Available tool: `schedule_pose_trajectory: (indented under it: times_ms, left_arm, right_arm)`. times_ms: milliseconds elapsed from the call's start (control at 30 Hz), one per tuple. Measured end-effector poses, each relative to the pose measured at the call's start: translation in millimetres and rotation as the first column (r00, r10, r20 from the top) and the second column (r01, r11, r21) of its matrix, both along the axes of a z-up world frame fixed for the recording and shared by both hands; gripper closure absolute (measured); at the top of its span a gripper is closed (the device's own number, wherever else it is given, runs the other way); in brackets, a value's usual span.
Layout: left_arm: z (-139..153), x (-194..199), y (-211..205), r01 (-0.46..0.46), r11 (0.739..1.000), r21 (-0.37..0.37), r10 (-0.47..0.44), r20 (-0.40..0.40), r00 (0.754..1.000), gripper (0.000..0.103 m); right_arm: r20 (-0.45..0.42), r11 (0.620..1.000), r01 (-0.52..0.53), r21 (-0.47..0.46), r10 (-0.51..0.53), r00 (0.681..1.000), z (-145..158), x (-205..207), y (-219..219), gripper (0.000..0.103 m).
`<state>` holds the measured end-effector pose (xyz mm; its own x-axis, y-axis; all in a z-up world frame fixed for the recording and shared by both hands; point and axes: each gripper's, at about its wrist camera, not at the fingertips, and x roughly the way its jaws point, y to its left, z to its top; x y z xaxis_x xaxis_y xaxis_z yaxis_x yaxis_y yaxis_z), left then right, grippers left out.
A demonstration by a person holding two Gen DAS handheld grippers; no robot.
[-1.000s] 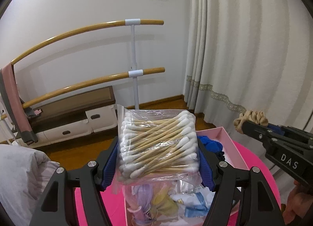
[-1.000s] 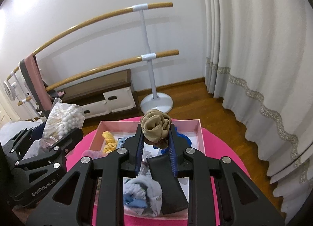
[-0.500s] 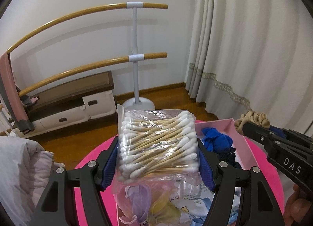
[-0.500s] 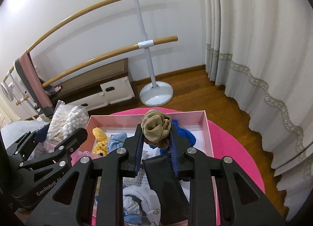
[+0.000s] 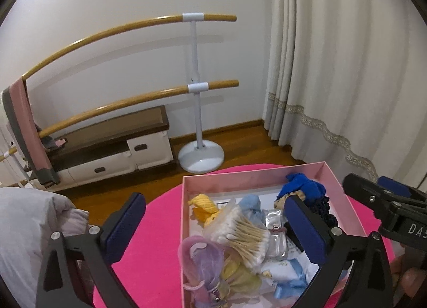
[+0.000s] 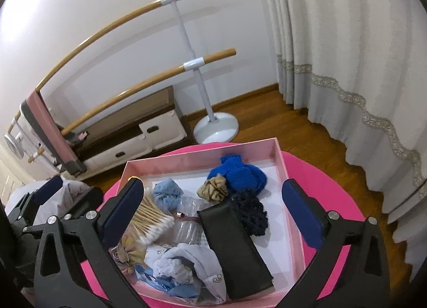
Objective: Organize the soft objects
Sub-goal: 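Withdraw both tools from the pink box back over the table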
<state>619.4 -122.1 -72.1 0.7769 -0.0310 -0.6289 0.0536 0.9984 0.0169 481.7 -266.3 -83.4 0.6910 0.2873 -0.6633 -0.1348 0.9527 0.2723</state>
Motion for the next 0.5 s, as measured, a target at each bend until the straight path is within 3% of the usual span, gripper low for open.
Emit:
schedule_pose_trajectory:
  times_ms: [233, 500]
  left_arm:
    - [0.2, -39.3, 4.3, -0.023, 1.000, -0.014, 0.023, 0.045, 0.999, 0.000]
    - [-10.1, -131.5, 15.4, -0.024, 1.000, 0.001, 0.023, 0.123, 0.992, 0.000]
  right_arm:
    - [0.034, 0.999, 0.029, 0.013, -0.030, 0.999, 10.4, -38.8, -6.8, 0.000]
    - [0.100, 0.998, 0.061, -0.001, -0.061, 0.993, 24.8, -102.7, -12.8, 0.000]
